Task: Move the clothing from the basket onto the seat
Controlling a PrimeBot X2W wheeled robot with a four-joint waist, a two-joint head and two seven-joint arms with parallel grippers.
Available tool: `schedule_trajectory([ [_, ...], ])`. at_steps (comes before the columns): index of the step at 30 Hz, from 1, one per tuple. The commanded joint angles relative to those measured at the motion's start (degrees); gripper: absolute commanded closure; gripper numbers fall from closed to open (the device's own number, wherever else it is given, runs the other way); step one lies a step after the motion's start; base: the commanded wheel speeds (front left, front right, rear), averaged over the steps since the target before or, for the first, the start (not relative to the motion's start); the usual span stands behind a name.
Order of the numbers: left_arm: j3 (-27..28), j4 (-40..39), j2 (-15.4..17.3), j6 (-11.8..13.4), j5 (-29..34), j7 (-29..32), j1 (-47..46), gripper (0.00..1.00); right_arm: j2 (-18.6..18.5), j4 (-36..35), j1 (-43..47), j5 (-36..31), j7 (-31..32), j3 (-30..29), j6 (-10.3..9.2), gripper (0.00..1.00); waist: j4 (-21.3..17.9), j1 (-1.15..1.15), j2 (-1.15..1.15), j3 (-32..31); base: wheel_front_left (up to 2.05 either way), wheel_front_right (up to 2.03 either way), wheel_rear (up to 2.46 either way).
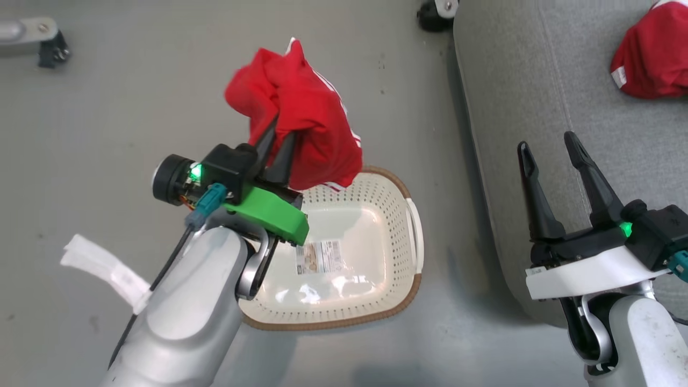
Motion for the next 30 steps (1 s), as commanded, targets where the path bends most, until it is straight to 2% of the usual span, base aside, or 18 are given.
schedule_trajectory([
  [1, 1.1, -2.4, 0.6, 0.7, 1.0, -0.2, 1.4, 1.00, 0.2, -0.4, 1.1, -0.3, 0.4, -0.3, 0.00, 0.00, 2.2, 0.01, 0.00, -4.2, 0.00, 0.00, 0.00],
  [7, 6.3, -13.4, 0.4, 1.6, 2.2, -0.2, 4.6, 1.00, 0.4, -1.5, 2.9, -0.7, 1.9, -1.0, 0.00, 0.00, 3.2, 0.01, 0.00, -6.7, 0.00, 0.00, 0.00],
  [14, 10.6, -22.3, -1.2, 0.2, 4.0, -0.1, 9.3, 1.00, 0.5, -1.6, 5.1, -0.9, 3.3, -0.9, 0.00, 0.00, 3.7, 0.01, 0.00, -10.2, 0.00, 0.00, 0.00],
  [22, 11.6, -27.3, -1.7, -1.6, 5.4, -0.1, 16.8, 1.00, 0.6, -1.5, 8.5, -1.0, 4.8, -0.3, 0.00, 0.00, 3.7, 0.01, 0.00, -14.8, 0.00, 0.00, 0.00],
  [30, 10.2, -27.9, -1.5, -2.5, 5.8, -0.1, 22.3, 1.00, 1.1, -1.6, 11.9, -1.2, 6.1, 0.2, 0.00, 0.00, 4.1, 0.01, 0.00, -18.8, 0.00, 0.00, 0.00],
])
